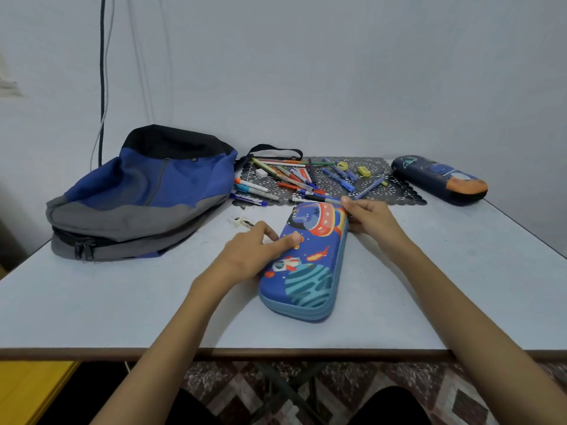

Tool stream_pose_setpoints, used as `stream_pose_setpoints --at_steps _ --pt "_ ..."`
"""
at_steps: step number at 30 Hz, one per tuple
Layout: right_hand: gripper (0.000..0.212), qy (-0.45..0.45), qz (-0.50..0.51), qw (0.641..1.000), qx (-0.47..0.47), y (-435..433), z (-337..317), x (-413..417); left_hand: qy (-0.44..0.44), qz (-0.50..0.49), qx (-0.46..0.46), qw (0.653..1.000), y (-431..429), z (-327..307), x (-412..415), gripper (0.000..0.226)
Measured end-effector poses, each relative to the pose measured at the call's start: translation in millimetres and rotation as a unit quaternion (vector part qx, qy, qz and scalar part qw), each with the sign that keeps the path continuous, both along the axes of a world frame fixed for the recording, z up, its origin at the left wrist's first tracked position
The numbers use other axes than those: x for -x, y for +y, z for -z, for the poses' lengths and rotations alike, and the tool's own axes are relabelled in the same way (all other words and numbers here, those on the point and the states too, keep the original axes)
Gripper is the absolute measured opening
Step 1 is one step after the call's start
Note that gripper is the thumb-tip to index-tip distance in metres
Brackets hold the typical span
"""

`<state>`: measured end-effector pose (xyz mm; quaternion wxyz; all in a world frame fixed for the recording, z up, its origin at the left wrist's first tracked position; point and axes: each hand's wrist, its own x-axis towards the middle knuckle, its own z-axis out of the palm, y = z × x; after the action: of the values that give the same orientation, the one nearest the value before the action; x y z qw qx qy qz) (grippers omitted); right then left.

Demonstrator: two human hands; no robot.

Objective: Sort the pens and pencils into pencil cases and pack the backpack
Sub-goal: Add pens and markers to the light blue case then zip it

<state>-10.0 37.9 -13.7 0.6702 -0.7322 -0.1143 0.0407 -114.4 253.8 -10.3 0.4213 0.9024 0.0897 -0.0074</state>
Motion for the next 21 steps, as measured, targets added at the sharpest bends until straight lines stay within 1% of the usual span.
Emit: stream_pose_setpoints --at_steps 1,3,5,6,8,9,10,11,12,14,15,16,17,19,21 --pt "0.037 0.013 -0.008 1.0 -0.018 2.6 -0.5 2.7 0.006 0.004 0.036 0.999 -5.1 3.8 2.1 0.073" --pt "0.032 0.035 -0.021 0.999 -0.033 7.2 -0.8 8.3 0.021 0.018 0.114 0.993 -14.3 10.0 4.6 0.07" --pt "0.028 0.047 -0.033 0.998 -0.025 10.2 -0.8 13.3 0.025 0.029 0.176 0.984 -17.9 12.6 6.8 0.065" --pt "0.026 0.051 -0.035 0.998 -0.02 11.0 -0.8 15.6 0.018 0.025 0.19 0.981 -17.9 14.1 6.8 0.064" --pt "0.026 0.059 -0.032 0.998 -0.02 12.0 -0.6 20.1 -0.034 -0.003 0.206 0.978 -18.5 18.0 5.0 0.058" --pt "0.028 0.064 -0.031 0.997 -0.03 12.8 -0.4 22.9 -0.075 -0.022 0.217 0.973 -19.7 20.8 3.7 0.056" --pt "0.029 0.073 -0.029 0.996 -0.049 14.0 -0.5 26.6 -0.107 -0.041 0.245 0.963 -22.3 22.7 2.1 0.056" --pt "0.03 0.085 -0.027 0.993 -0.073 15.1 -0.2 30.1 -0.117 -0.058 0.293 0.947 -26.8 24.3 0.7 0.056" --pt "0.03 0.097 -0.027 0.99 -0.098 15.7 0.9 34.0 -0.117 -0.077 0.359 0.923 -31.9 25.7 -1.8 0.054" --pt "0.03 0.122 -0.03 0.981 -0.146 17.5 4.1 42.1 -0.072 -0.089 0.47 0.875 -44.0 23.9 -4.0 0.048" --pt "0.031 0.134 -0.034 0.976 -0.168 18.9 5.4 46.8 -0.044 -0.083 0.497 0.862 -48.4 25.0 -7.0 0.054" --pt "0.032 0.149 -0.041 0.971 -0.183 20.6 6.3 51.3 -0.028 -0.076 0.508 0.857 -53.0 27.1 -9.7 0.063" --pt "0.035 0.164 -0.05 0.967 -0.191 22.4 6.5 55.6 -0.025 -0.072 0.506 0.859 -57.1 27.9 -11.4 0.064" --pt "0.041 0.181 -0.063 0.961 -0.199 25.2 4.4 62.1 -0.043 -0.08 0.505 0.858 -64.8 26.3 -11.6 0.054" --pt "0.043 0.185 -0.063 0.96 -0.201 24.8 1.8 63.4 -0.043 -0.083 0.524 0.847 -69.0 26.1 -12.1 0.051"
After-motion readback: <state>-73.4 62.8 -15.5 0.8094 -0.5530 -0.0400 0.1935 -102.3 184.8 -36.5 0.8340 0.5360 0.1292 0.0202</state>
